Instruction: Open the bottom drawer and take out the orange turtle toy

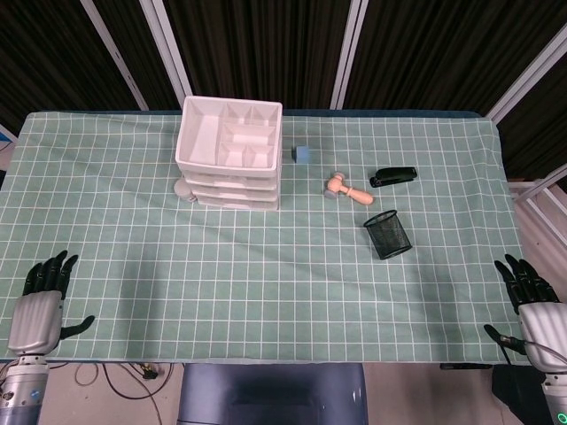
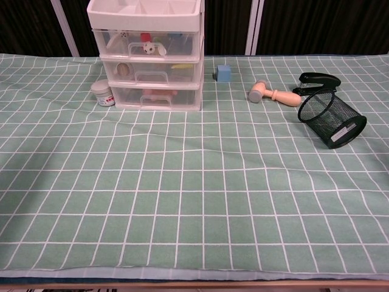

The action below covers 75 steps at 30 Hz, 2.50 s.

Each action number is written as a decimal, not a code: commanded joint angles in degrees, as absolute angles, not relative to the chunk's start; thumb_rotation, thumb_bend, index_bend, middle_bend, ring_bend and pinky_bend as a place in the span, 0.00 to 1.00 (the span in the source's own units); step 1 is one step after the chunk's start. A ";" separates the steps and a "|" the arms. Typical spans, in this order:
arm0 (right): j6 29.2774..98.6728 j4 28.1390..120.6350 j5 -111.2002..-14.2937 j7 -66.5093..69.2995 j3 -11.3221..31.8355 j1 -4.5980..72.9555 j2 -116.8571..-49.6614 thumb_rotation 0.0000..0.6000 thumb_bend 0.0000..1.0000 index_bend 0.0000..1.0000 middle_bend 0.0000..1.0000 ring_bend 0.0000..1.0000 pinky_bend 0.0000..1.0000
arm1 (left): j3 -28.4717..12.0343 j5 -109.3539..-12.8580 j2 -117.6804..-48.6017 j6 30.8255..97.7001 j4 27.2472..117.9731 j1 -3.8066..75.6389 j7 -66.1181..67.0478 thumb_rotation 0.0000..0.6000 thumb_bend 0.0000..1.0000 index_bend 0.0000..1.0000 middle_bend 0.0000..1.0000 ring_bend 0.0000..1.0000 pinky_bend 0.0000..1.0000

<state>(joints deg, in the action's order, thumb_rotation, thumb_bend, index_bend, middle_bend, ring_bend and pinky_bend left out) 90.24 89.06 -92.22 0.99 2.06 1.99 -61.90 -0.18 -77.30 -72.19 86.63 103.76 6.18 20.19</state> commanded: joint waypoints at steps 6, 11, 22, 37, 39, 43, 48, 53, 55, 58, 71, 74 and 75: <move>90.43 89.14 -91.65 1.76 2.23 1.76 -61.66 1.00 0.00 0.00 0.00 0.00 0.21 | -2.83 -76.46 -73.69 86.25 104.41 7.23 19.45 1.00 0.14 0.02 0.26 0.30 0.46; 89.92 89.15 -90.95 2.37 2.46 1.91 -61.57 1.00 0.01 0.00 0.00 0.00 0.21 | -8.23 -72.90 -77.22 83.86 104.51 10.65 18.05 1.00 0.34 0.11 0.80 0.82 0.85; 89.27 89.54 -90.58 2.63 2.50 2.13 -61.62 1.00 0.01 0.00 0.00 0.00 0.21 | -20.35 -53.73 -89.93 71.21 104.00 23.21 18.67 1.00 0.46 0.15 0.99 1.00 1.00; 88.16 90.10 -89.63 4.74 2.60 2.37 -61.21 1.00 0.01 0.00 0.00 0.00 0.21 | -30.80 -34.30 -104.73 65.73 93.05 35.68 16.30 1.00 0.50 0.15 1.00 1.00 1.00; 88.07 90.18 -89.58 4.95 2.60 2.40 -61.18 1.00 0.01 0.00 0.00 0.00 0.21 | -31.46 -33.29 -105.84 65.15 91.33 36.73 15.74 1.00 0.50 0.15 1.00 1.00 1.00; 87.96 90.39 -89.40 5.29 2.64 2.41 -61.03 1.00 0.01 0.00 0.00 0.00 0.21 | -33.35 -29.98 -108.11 63.15 87.51 38.93 14.39 1.00 0.51 0.15 1.00 1.00 1.00; 87.72 90.42 -89.14 5.53 2.72 2.47 -60.98 1.00 0.01 0.00 0.00 0.00 0.21 | -34.62 -27.37 -110.04 60.91 83.07 41.40 13.55 1.00 0.51 0.15 1.00 1.00 1.00; 87.66 90.50 -89.10 5.58 2.72 2.49 -60.99 1.00 0.01 0.00 0.00 0.00 0.21 | -35.81 -26.51 -111.95 58.89 79.05 43.20 11.30 1.00 0.52 0.15 1.00 1.00 1.00; 87.58 90.55 -89.01 5.61 2.74 2.51 -60.97 1.00 0.01 0.00 0.00 0.00 0.21 | -36.53 -25.99 -112.54 58.13 77.77 43.87 10.36 1.00 0.52 0.15 1.00 1.00 1.00; 87.42 90.55 -88.87 5.68 2.77 2.56 -60.96 1.00 0.01 0.00 0.00 0.00 0.21 | -37.47 -24.83 -113.23 56.65 75.94 44.98 9.33 1.00 0.52 0.15 1.00 1.00 1.00; 87.21 90.67 -88.60 6.18 2.84 2.60 -60.88 1.00 0.01 0.00 0.00 0.00 0.21 | -41.25 -19.46 -115.55 52.44 70.84 48.49 4.71 1.00 0.52 0.15 1.00 1.00 1.00; 87.19 90.68 -88.57 6.25 2.86 2.61 -60.92 1.00 0.01 0.00 0.00 0.00 0.21 | -41.88 -18.98 -116.07 51.87 69.55 49.34 3.73 1.00 0.53 0.15 1.00 1.00 1.00; 87.19 90.71 -88.55 6.30 2.86 2.60 -60.90 1.00 0.01 0.00 0.00 0.00 0.21 | -42.10 -18.80 -116.24 51.75 69.12 49.59 3.45 1.00 0.53 0.15 1.00 1.00 1.00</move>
